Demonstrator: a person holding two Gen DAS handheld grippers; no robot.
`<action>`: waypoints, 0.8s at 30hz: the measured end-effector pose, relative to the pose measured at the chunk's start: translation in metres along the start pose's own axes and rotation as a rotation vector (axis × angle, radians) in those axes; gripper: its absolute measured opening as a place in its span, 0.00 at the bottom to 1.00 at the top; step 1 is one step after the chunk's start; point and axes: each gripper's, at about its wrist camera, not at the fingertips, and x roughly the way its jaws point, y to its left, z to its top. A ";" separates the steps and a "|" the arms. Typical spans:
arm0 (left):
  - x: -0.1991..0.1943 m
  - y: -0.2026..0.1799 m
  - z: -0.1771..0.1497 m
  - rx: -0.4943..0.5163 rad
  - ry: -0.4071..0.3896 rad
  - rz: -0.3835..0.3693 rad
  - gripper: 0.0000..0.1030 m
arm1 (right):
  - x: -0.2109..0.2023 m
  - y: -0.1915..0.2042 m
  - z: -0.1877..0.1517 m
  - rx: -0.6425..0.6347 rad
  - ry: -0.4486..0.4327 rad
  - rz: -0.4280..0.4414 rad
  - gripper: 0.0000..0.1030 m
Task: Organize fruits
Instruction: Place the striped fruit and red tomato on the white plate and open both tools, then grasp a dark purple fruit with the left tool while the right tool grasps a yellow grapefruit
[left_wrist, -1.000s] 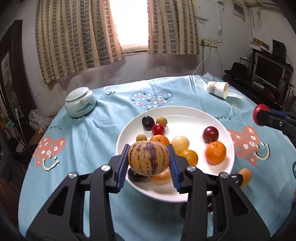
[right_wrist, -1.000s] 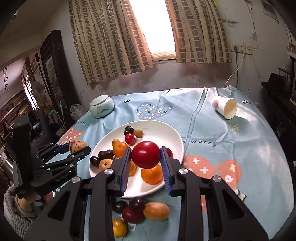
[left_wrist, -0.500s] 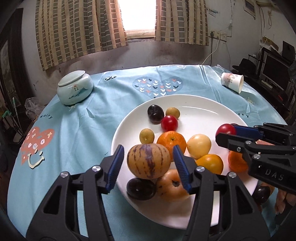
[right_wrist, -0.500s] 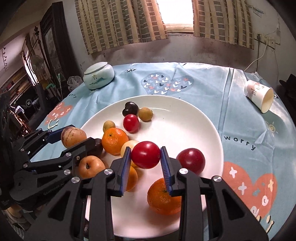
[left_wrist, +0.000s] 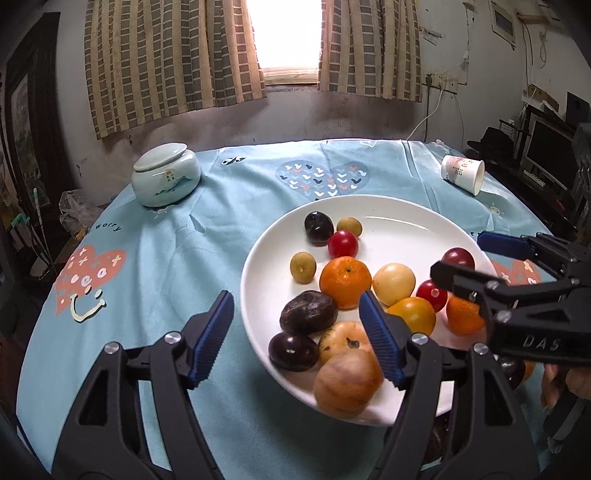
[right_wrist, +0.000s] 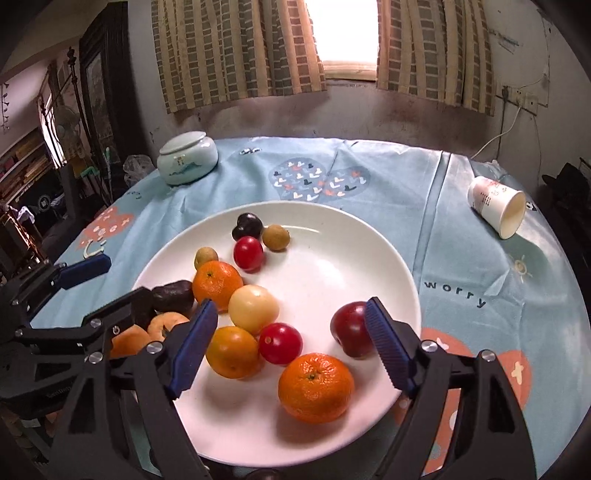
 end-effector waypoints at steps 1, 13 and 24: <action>-0.005 0.003 -0.002 -0.005 -0.003 0.002 0.70 | -0.011 -0.001 0.003 0.006 -0.035 -0.006 0.80; -0.062 -0.023 -0.054 0.068 -0.033 -0.038 0.73 | -0.172 -0.001 -0.047 0.085 -0.407 -0.009 0.99; -0.047 -0.050 -0.081 0.137 0.045 -0.074 0.73 | -0.150 -0.025 -0.099 0.238 -0.237 0.048 0.99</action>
